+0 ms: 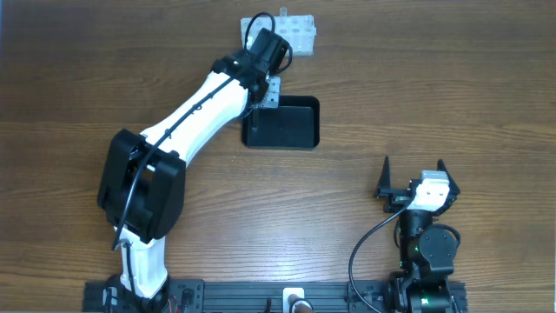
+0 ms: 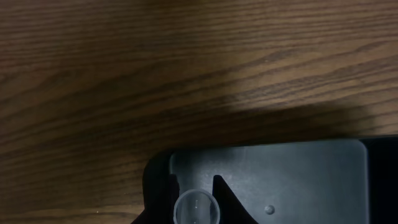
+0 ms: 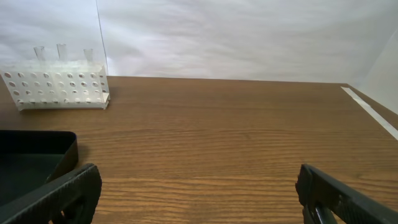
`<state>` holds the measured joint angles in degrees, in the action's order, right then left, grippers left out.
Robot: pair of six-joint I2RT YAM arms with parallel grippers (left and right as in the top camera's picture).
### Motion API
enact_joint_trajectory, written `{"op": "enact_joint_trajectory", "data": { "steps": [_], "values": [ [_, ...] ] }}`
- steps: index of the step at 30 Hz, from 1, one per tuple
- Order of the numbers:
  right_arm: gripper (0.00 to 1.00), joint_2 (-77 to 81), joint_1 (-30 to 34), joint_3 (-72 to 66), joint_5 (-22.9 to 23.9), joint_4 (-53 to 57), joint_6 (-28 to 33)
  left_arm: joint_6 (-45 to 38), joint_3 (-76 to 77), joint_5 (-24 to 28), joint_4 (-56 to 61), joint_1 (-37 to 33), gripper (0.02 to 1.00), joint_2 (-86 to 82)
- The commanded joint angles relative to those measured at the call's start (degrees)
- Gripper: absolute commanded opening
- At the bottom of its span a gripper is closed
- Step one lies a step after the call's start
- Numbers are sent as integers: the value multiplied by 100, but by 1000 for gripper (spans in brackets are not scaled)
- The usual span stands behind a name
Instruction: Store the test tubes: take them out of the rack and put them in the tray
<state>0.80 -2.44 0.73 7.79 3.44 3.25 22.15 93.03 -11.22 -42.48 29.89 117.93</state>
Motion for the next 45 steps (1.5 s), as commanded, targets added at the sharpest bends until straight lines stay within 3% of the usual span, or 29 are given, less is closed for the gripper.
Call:
{"op": "enact_joint_trajectory", "data": {
  "steps": [1,14,17,20,24,29,36,45],
  "values": [
    [993,-46,37,-44,-31,15,4,85,-26,-59,20,-15,145,212],
    [991,-46,37,-44,-31,15,4,234,-26,22,-138,-17,178,372],
    [991,-46,37,-44,-31,15,7,236,-26,24,-164,-17,244,372],
    [993,-46,37,-44,-31,15,4,271,-26,24,-170,-46,393,326],
    [991,-46,37,-44,-28,15,4,275,-24,-17,-26,-92,443,-24],
    [993,-46,37,-44,-31,15,4,109,85,-378,761,-92,584,-634],
    [991,-46,37,-44,-31,15,4,-247,369,-1019,1714,-101,601,-654],
    [993,-46,37,-44,-31,15,4,-525,385,-1051,2769,-173,617,92]
  ]
}}
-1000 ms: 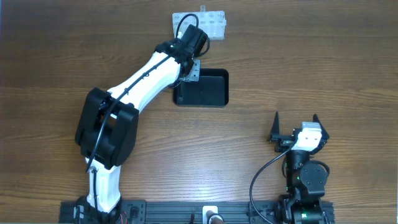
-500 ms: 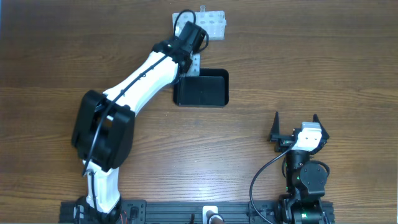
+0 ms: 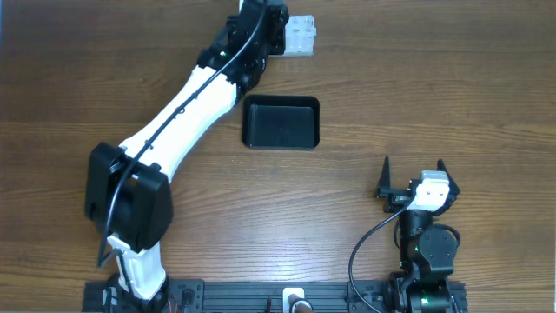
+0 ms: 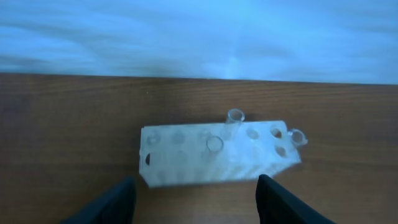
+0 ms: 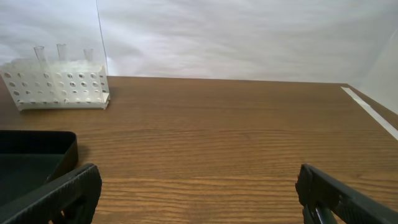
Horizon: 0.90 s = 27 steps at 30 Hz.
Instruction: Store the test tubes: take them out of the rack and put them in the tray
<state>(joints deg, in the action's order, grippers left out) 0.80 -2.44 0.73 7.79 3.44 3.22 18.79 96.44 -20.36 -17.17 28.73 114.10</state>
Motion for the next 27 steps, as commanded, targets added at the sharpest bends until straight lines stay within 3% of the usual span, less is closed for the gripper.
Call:
{"op": "enact_joint_trajectory", "data": {
  "steps": [1,21,27],
  "values": [
    [993,-46,37,-44,-31,15,7,-190,74,-138,319,-63,614,573],
    [991,-46,37,-44,-31,15,7,-358,1491,-138,610,-101,597,2144],
    [991,-46,37,-44,-31,15,9,-358,1491,-140,649,-133,496,2177]
  ]
}}
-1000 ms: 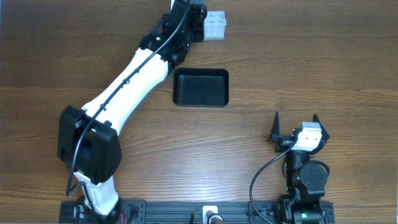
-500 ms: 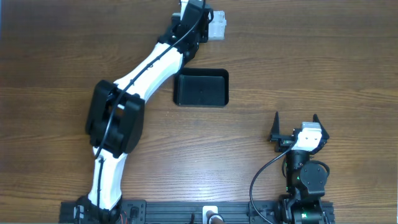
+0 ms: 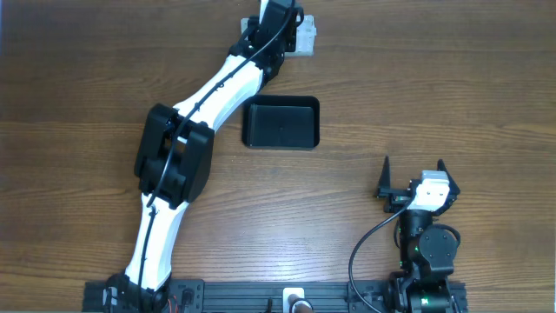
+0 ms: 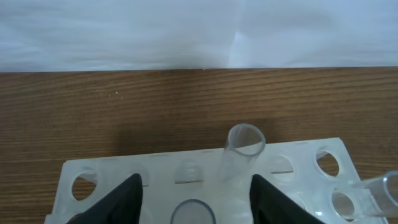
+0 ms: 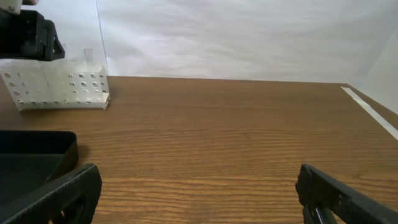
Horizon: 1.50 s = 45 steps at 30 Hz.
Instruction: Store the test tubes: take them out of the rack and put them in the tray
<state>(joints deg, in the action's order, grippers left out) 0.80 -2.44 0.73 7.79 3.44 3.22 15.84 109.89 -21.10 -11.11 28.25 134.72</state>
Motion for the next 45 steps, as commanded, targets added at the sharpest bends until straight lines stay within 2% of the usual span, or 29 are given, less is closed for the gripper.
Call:
{"op": "enact_joint_trajectory", "data": {
  "steps": [1,5,25,36,45],
  "values": [
    [991,-46,37,-44,-28,15,7,-63,146,-66,44,-90,465,116],
    [991,-46,37,-44,-31,15,9,-63,146,-61,42,-94,373,118],
    [991,-46,37,-44,-31,15,7,-61,146,4,70,-94,132,120],
    [993,-46,37,-44,-31,15,9,-66,155,24,85,-94,132,-238],
    [991,-46,37,-44,-31,15,7,-216,155,26,-332,-94,132,-1792]
  ]
}}
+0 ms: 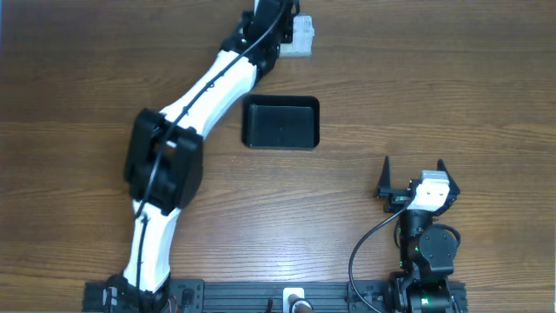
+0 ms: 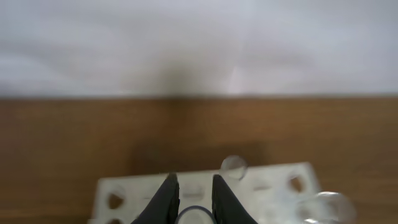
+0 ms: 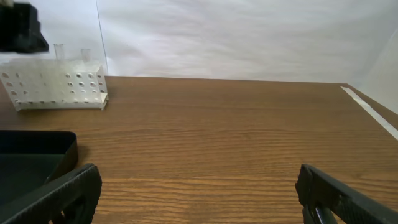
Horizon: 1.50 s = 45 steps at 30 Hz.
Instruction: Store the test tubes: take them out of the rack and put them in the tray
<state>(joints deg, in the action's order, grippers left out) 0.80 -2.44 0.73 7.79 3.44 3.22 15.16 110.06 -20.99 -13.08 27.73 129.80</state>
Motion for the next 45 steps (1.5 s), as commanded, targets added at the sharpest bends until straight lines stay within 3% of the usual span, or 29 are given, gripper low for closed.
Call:
{"op": "enact_joint_trajectory", "data": {
  "steps": [1,5,13,20,45],
  "values": [
    [991,-46,37,-44,-31,15,7,-149,138,17,-203,-42,134,-1467],
    [991,-46,37,-44,-31,15,7,-44,138,339,-1121,-20,132,-2310],
    [991,-46,37,-44,-31,15,7,1427,-323,688,-3952,177,82,-2393],
    [993,-46,37,-44,-31,15,7,1429,-1180,688,-3838,496,88,-1923],
    [991,-46,37,-44,-31,15,9,1362,-1185,664,-3294,511,128,-623]
  ]
}}
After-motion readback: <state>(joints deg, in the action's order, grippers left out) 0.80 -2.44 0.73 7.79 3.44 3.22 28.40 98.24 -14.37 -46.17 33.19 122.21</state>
